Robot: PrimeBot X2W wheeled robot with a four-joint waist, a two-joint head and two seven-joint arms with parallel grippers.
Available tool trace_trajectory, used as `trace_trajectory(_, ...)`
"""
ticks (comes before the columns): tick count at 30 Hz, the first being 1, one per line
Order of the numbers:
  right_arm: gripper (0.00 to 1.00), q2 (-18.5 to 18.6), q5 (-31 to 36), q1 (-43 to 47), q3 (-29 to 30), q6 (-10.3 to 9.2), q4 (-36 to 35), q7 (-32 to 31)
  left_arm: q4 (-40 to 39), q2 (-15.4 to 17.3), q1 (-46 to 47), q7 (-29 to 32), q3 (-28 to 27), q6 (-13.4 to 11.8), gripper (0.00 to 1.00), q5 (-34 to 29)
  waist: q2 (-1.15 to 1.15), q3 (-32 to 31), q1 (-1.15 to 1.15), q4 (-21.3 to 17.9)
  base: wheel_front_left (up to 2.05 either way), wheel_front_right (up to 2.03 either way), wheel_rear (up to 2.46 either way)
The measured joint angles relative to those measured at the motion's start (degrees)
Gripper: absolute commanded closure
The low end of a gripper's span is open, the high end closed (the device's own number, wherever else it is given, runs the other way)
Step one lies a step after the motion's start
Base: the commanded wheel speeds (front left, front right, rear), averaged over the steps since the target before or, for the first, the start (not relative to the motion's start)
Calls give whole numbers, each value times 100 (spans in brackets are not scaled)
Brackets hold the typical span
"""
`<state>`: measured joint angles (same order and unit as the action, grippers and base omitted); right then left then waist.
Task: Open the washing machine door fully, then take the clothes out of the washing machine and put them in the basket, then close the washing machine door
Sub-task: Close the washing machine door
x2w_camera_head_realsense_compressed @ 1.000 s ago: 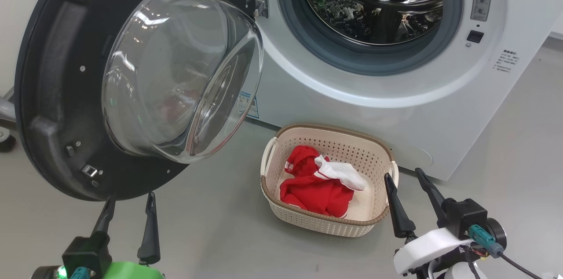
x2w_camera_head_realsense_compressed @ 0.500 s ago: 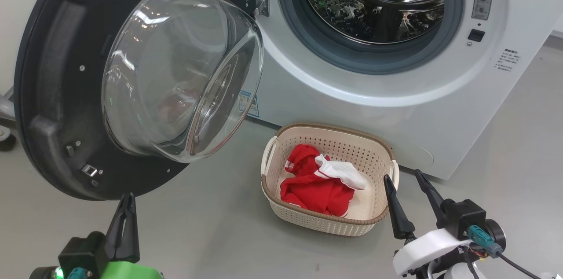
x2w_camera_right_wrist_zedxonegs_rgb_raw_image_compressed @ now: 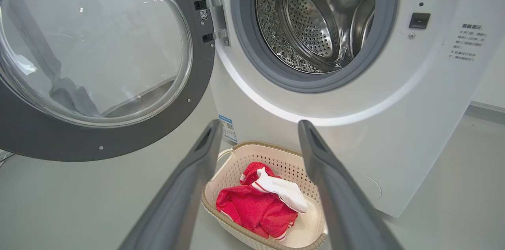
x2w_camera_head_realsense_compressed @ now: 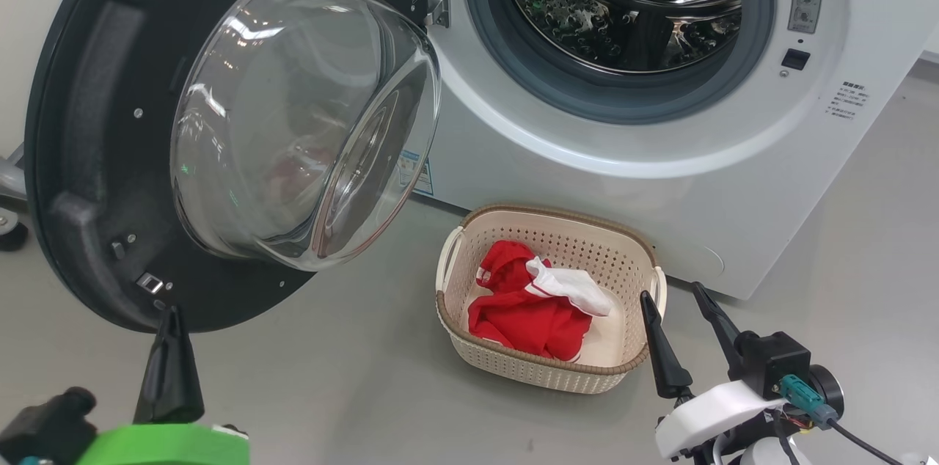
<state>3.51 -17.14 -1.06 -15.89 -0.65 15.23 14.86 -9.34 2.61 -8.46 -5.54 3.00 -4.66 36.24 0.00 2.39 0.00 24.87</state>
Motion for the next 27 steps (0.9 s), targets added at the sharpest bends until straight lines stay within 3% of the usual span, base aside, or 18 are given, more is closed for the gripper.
trace_trajectory(5,0,3,0,-7,3,-2,1,0,-330,-4,49,-66,-57,120,100,1862,0,15,0,14,0,0,0)
trace_trajectory(9,0,4,0,-14,5,-7,-2,0,-592,-4,140,-185,-29,223,100,2985,0,29,0,28,0,0,0)
trace_trajectory(13,0,8,0,-22,10,-9,-23,0,-779,-11,237,-294,-370,405,100,4018,0,74,0,51,0,0,0)
trace_trajectory(22,0,26,0,-98,35,-9,-63,-16,-879,5,613,-327,-1681,530,100,4536,0,193,0,108,0,0,0)
trace_trajectory(27,0,40,0,-109,48,-53,-85,-22,-644,300,1022,-144,-2315,528,100,5237,0,241,0,140,0,0,0)
